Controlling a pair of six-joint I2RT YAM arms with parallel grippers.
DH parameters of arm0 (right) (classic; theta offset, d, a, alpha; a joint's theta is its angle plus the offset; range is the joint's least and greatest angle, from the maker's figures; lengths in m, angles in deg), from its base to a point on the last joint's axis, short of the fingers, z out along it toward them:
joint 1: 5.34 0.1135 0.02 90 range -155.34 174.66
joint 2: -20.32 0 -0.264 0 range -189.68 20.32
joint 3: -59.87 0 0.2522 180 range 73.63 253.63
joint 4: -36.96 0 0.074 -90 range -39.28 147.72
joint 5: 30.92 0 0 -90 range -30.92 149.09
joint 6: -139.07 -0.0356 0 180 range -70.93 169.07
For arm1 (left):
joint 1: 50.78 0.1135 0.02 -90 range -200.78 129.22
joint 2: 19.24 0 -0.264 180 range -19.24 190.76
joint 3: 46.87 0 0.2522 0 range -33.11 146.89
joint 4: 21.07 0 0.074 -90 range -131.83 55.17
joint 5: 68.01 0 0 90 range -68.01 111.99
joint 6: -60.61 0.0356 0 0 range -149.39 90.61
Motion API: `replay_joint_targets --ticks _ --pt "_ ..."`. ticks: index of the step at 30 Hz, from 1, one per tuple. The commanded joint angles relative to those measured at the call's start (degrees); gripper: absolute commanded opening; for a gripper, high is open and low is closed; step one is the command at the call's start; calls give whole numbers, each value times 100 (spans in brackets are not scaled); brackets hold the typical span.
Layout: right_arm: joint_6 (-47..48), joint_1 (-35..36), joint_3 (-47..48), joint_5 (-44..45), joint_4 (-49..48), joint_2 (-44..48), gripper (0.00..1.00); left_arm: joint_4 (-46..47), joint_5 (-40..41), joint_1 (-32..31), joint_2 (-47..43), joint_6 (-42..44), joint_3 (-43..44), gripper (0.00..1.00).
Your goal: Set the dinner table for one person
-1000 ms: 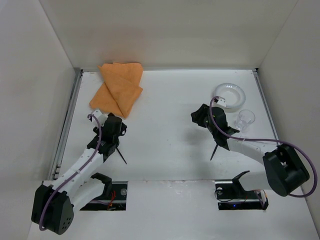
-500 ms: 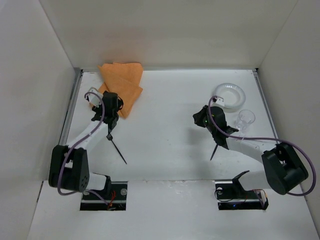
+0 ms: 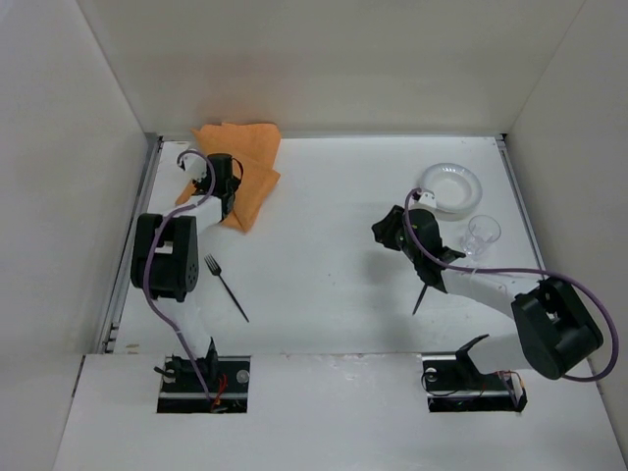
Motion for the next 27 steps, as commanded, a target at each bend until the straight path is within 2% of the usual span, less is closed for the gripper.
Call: replay_joint_targets --ticks 1,4,8,13,19,23,27 --pt "71 47 184 -4 -228 19 39 124 -176 44 302 160 391 28" --pt "45 47 175 -48 -263 -51 44 97 -554 -34 566 46 401 26" --pt "97 47 202 5 -298 -95 56 272 -660 -543 567 -121 -91 25" --pt "80 74 228 -153 -404 -192 65 580 -722 -1185 409 -157 -741 25" --pt "-157 170 579 -276 -694 -683 69 695 -888 -1941 286 -69 -1111 23" --pt "-297 241 1202 -364 -641 -1078 72 739 -1002 -2451 294 -34 -1260 20" --pt "-394 241 1923 -522 -633 -1772 73 800 -1090 -2671 181 -51 -1603 18"
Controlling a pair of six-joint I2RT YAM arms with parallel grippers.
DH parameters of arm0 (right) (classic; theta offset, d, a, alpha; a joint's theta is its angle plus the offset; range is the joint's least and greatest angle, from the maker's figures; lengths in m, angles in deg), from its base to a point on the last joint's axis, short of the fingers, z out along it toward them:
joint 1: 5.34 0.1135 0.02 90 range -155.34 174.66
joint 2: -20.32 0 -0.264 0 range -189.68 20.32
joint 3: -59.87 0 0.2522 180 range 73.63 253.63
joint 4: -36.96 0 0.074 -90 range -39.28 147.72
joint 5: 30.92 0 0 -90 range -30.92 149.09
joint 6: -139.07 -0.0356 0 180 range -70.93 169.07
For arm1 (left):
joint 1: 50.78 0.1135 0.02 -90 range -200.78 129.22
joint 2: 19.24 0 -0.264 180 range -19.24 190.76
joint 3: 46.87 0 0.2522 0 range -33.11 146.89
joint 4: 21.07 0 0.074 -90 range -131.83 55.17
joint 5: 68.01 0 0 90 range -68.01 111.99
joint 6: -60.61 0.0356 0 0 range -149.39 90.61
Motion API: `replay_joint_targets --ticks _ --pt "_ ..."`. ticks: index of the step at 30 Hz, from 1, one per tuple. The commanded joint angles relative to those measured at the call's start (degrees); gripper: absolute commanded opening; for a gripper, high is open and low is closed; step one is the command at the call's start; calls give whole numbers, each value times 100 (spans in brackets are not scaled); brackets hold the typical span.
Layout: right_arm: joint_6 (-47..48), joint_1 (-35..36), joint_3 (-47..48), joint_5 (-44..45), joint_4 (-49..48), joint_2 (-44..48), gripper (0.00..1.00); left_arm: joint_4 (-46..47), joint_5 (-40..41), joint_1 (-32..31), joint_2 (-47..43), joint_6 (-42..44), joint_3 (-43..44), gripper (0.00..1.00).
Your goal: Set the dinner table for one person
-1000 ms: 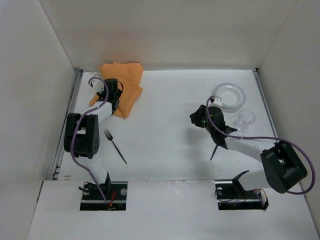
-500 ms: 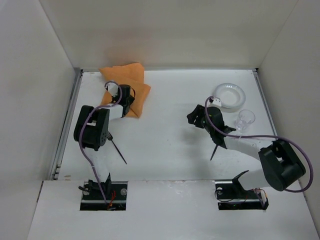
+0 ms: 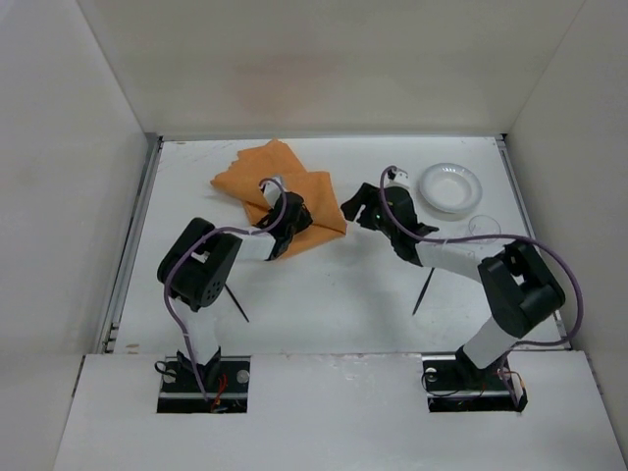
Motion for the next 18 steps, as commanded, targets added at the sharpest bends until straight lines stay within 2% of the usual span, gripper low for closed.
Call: replay_joint_targets --ticks 1,8,15,18 --pt "-211 9 813 -275 -360 -614 73 -629 -518 -237 -136 21 -593 18" --pt "-641 -237 1948 -1013 -35 -1855 76 -365 -667 -386 -778 -85 -1657 15" --pt "-861 -316 2905 -1102 281 -2707 76 -435 -826 -290 -1472 12 -2194 14" --pt "-1072 -360 3275 -1207 440 -3006 72 -594 -835 -228 -1972 55 -2360 16"
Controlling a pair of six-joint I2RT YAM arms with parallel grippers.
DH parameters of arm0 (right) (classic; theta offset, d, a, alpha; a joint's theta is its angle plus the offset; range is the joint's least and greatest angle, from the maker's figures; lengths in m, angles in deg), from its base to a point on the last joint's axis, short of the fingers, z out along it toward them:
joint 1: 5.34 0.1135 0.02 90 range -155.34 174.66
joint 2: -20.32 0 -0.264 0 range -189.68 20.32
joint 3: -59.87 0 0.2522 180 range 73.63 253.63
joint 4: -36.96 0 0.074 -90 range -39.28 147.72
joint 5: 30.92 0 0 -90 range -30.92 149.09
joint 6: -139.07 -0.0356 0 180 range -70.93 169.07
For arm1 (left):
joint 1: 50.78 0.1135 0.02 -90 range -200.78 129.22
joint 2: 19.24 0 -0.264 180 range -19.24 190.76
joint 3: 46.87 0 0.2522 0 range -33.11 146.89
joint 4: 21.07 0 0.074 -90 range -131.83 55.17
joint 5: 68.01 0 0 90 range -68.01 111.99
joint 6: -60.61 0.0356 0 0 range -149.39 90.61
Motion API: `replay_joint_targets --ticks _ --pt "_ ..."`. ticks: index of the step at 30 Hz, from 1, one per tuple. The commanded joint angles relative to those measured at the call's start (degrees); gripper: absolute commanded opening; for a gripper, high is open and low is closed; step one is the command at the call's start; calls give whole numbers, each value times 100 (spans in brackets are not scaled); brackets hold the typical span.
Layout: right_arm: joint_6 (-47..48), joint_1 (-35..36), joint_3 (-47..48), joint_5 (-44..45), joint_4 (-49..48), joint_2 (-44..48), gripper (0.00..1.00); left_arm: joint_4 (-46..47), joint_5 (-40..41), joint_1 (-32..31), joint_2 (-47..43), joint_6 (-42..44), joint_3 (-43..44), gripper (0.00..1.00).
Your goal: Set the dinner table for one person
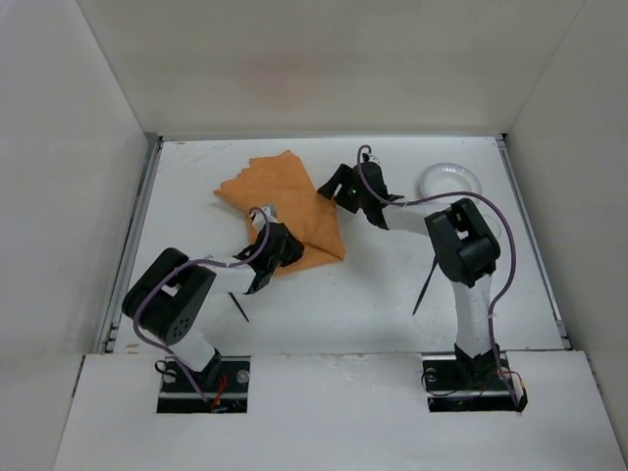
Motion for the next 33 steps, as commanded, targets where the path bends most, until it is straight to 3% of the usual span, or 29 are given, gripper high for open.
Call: replay_joint_targets --ticks 1,8,12,15,20,24,27,31,33 --pt "-277 -56 533 -232 75 -177 71 -832 -131 75 -557 171 -365 18" --pt "-488 -21 438 -286 67 -186 56 -1516 326 471 -2341 -144 -1112 39" --pt "-480 -13 341 -347 41 -151 59 -2534 432 743 -3080 -329 -1263 53" --pt "-418 -13 226 -303 -3 -46 58 -2959 502 822 -3283 -347 -1324 57" --pt "-400 -13 -54 -277 -144 156 50 -2723 213 981 -2932 -303 -1263 57" --pt "-427 -21 -222 -303 -232 245 43 -2669 54 990 -2642 -294 -1210 52" --pt "-435 -39 -231 -347 -258 271 28 -2608 177 972 -2510 -268 -1210 43" --pt "-593 -91 -309 -444 -284 481 9 -2318 160 1016 -2220 -224 -1122 18" --pt "-637 -188 -528 -383 -389 814 6 -2143 212 1068 -2185 -267 -1148 11"
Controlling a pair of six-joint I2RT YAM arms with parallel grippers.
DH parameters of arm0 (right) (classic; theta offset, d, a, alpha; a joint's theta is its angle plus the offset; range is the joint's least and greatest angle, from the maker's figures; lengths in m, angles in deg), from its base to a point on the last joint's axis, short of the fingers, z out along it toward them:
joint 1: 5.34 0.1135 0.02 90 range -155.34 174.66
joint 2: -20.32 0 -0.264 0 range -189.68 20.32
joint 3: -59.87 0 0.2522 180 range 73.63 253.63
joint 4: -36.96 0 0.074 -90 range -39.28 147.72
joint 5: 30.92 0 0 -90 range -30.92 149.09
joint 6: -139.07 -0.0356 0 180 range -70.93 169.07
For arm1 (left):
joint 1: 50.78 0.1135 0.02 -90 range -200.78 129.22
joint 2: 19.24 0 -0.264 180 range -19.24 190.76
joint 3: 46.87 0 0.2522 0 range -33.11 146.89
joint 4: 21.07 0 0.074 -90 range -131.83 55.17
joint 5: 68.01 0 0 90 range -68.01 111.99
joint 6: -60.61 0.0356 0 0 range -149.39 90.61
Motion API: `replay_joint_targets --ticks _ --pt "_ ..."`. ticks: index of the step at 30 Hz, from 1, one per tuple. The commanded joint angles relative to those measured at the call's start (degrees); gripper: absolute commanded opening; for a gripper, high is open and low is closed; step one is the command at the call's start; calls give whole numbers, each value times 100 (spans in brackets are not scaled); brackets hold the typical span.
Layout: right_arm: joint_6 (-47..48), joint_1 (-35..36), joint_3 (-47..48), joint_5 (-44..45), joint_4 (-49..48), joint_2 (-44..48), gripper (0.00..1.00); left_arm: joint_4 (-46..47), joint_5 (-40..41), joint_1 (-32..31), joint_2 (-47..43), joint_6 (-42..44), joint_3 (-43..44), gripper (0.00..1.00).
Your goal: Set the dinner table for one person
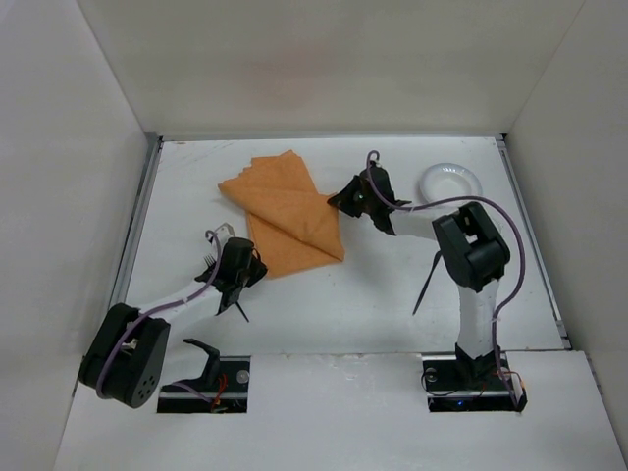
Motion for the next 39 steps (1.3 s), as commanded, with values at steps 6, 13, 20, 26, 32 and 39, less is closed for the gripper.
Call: replay_joint_targets --ticks 6,13,20,26,32,39 --pt "-6 -759 -1654 544 -487 2430 5 117 187 336 244 100 8 5" --pt "-76 -1006 -4220 1835 4 4433 5 -67 310 537 43 188 -71 3" --pt "-278 13 -4927 3102 1752 5613 7 -489 714 661 -616 197 -159 2" --pt "-164 400 -4706 3314 2290 5482 11 -1139 943 722 -1407 179 -159 2" --pt "126 409 -4663 3349 2351 5499 36 -1833 1048 766 -2128 170 -265 4" --pt "785 427 -4206 3376 2756 6035 62 -2449 1487 591 -3024 240 -46 25"
